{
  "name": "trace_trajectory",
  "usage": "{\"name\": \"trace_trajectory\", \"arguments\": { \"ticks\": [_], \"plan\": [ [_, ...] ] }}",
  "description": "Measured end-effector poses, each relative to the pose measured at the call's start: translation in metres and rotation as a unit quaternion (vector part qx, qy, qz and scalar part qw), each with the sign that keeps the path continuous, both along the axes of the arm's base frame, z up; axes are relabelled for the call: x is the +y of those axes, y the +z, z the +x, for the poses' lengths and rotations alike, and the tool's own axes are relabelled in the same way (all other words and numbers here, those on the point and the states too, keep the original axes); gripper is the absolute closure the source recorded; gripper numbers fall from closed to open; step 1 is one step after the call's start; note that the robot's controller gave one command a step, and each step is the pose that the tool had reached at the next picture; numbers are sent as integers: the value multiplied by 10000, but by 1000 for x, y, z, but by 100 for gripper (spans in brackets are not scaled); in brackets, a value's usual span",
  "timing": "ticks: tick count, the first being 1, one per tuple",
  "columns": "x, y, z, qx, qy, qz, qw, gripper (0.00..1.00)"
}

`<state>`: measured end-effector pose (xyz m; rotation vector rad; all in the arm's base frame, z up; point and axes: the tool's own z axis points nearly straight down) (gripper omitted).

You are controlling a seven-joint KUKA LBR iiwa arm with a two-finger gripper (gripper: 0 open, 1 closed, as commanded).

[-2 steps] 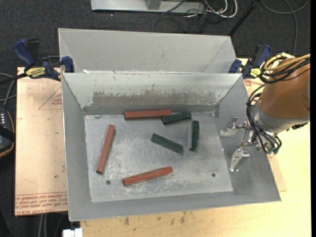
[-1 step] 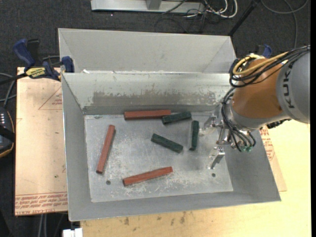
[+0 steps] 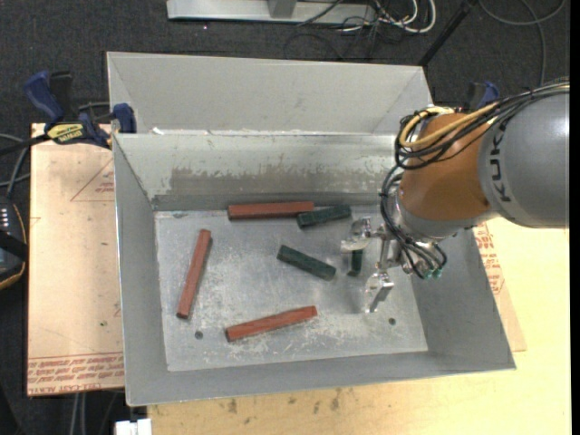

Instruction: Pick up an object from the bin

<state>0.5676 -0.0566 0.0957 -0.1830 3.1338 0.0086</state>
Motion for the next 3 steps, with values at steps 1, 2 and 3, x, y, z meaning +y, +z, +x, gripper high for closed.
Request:
{"name": "trace_trajectory", "arguments": {
  "ticks": [1, 2, 3],
  "plan": [
    [6, -5, 15, 5, 590, -32, 9983, 0],
    [42, -16, 53, -83, 182, -36, 9998, 100],
    [42, -16, 53, -83, 186, -38, 9998, 100]
  ]
}}
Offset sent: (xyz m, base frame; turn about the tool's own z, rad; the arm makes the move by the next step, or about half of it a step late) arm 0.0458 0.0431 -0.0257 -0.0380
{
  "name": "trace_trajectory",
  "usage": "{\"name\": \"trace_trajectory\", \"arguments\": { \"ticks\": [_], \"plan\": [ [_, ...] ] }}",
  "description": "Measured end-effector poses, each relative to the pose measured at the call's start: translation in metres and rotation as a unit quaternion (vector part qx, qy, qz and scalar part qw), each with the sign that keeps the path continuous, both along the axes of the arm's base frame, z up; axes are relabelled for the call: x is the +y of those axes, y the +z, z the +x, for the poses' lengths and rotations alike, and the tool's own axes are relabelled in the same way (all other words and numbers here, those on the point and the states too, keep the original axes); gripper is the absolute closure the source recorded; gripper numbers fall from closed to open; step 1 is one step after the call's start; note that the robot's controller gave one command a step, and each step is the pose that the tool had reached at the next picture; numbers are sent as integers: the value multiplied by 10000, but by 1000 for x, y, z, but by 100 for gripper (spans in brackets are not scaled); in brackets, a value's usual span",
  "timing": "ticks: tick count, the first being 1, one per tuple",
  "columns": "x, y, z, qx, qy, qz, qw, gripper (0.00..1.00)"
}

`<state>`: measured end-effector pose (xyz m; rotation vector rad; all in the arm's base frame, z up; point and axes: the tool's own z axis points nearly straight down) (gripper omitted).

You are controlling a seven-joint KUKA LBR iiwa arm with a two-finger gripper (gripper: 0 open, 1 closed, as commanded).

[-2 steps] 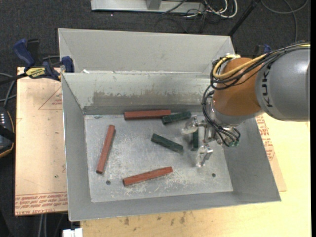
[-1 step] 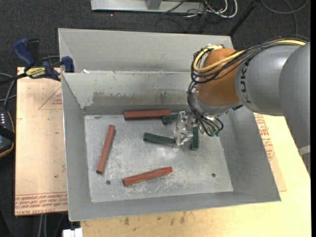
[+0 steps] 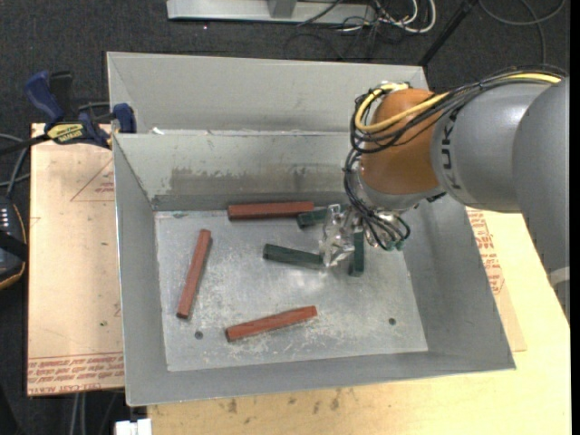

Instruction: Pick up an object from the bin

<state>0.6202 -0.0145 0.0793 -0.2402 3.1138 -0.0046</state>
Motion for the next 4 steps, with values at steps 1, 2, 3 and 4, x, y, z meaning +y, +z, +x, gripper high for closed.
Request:
{"name": "trace_trajectory", "arguments": {
  "ticks": [1, 2, 3, 4],
  "plan": [
    [-5, 29, 11, 84, 78, 11, 9999, 100],
    [-10, 54, 24, 75, 415, 8, 9991, 0],
    [-10, 54, 24, 75, 418, 8, 9991, 0],
    [55, 1, -4, -17, 1640, -7, 9865, 100]
  ]
}}
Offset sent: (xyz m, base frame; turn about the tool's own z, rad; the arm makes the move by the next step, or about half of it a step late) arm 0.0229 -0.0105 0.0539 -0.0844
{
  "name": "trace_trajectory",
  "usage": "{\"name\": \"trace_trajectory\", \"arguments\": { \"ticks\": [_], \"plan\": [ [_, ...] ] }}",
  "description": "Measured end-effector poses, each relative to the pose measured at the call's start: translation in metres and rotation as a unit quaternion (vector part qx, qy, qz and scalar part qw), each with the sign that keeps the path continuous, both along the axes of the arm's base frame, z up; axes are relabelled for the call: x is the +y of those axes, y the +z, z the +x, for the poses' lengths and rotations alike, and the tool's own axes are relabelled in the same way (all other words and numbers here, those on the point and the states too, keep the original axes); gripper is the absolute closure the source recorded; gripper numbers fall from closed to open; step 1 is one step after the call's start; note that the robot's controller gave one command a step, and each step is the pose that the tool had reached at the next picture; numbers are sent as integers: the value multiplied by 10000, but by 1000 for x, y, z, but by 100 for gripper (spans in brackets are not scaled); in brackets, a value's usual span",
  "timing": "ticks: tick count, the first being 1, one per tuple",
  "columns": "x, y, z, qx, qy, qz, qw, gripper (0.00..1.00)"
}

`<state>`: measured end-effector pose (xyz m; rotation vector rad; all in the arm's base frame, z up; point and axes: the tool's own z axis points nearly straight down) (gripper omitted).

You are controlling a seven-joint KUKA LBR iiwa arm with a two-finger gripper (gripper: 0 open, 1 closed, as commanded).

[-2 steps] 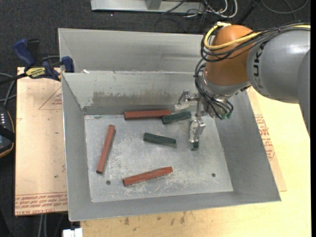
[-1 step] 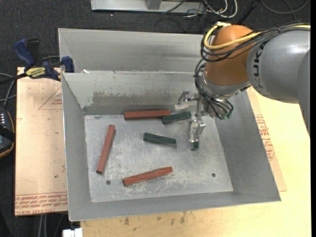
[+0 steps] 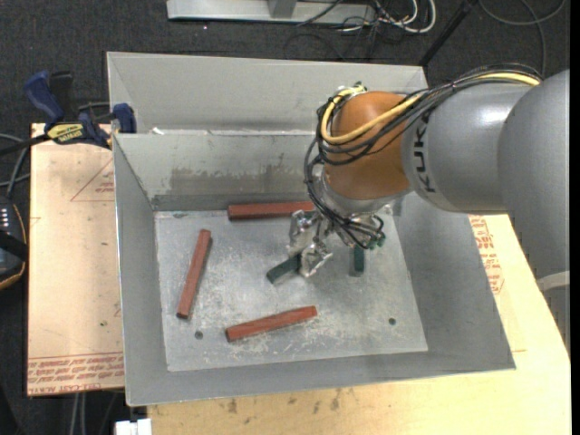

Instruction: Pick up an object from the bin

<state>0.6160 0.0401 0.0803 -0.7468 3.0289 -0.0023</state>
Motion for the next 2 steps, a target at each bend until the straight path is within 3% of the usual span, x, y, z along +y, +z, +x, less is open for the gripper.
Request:
{"name": "trace_trajectory", "arguments": {
  "ticks": [1, 2],
  "plan": [
    [0, 0, 0, 0, 3, -1, 10000, 100],
    [-3, 133, -6, 84, 103, -12, 9999, 100]
  ]
}}
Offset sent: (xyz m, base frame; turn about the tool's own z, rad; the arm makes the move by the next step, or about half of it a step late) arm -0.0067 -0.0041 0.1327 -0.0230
